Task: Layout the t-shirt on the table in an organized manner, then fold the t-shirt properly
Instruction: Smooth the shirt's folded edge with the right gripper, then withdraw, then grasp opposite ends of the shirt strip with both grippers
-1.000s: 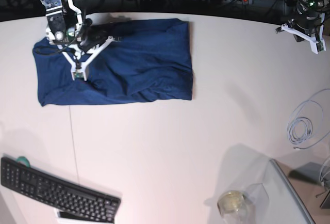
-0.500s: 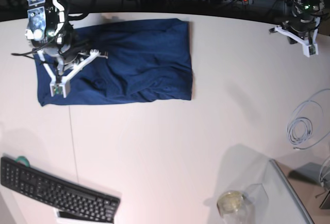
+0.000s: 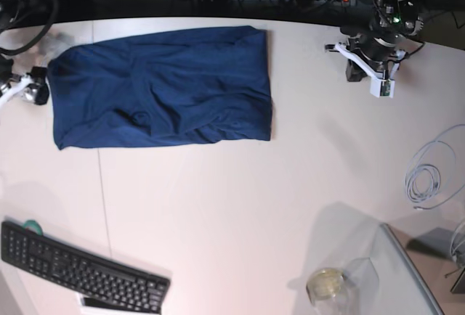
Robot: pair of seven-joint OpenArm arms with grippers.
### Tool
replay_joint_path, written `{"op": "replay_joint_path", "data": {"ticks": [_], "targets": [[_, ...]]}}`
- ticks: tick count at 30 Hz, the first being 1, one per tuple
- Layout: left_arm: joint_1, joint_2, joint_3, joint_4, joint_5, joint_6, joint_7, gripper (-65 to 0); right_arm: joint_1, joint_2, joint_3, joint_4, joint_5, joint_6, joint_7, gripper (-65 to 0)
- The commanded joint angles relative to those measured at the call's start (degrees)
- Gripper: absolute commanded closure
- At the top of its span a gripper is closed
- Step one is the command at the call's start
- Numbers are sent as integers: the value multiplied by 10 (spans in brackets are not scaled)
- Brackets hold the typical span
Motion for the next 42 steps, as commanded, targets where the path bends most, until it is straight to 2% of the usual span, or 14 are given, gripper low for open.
{"op": "replay_joint_path", "data": {"ticks": [1,4,8,11,14,20,26,28,31,37,39,42], "targets": [[3,-4,9,-4,-4,-1,-33,0,16,15,1,-18,14,7,10,-555],[0,-4,39,-47,3,1,-93,0,38,44,0,-100,15,7,11,-533],[-22,0,70,-107,76,1,-139,0,53,56,0,-154,16,7,11,-533],[-38,6,81,-150,119,2,-167,0,52,48,-11,-155,16,7,10,-531],[-63,14,89,-189,138,2,-190,0,48,36,-63,-155,16,7,12,-528],[-91,36,91,-200,155,2,-191,0,34,4,-94,-151,16,7,16,-528],[-128,38,188,-226,153,3,-191,0,34,-5,-94,-151,16,7,16,-527],[-140,39,210,-235,148,8,-191,0,34,-5,-94,-151,16,7,16,-486],[-150,47,232,-239,153,46,-191,0,34,-3,-94,-151,16,7,16,-383],[-166,50,265,-241,149,49,-191,0,44,-4,-94,-151,16,7,16,-267],[-168,50,278,-239,149,49,-191,0,49,-5,-94,-151,16,7,16,-182],[-169,50,288,-235,149,49,-189,0,55,-4,-95,-147,16,7,11,-18]]}}
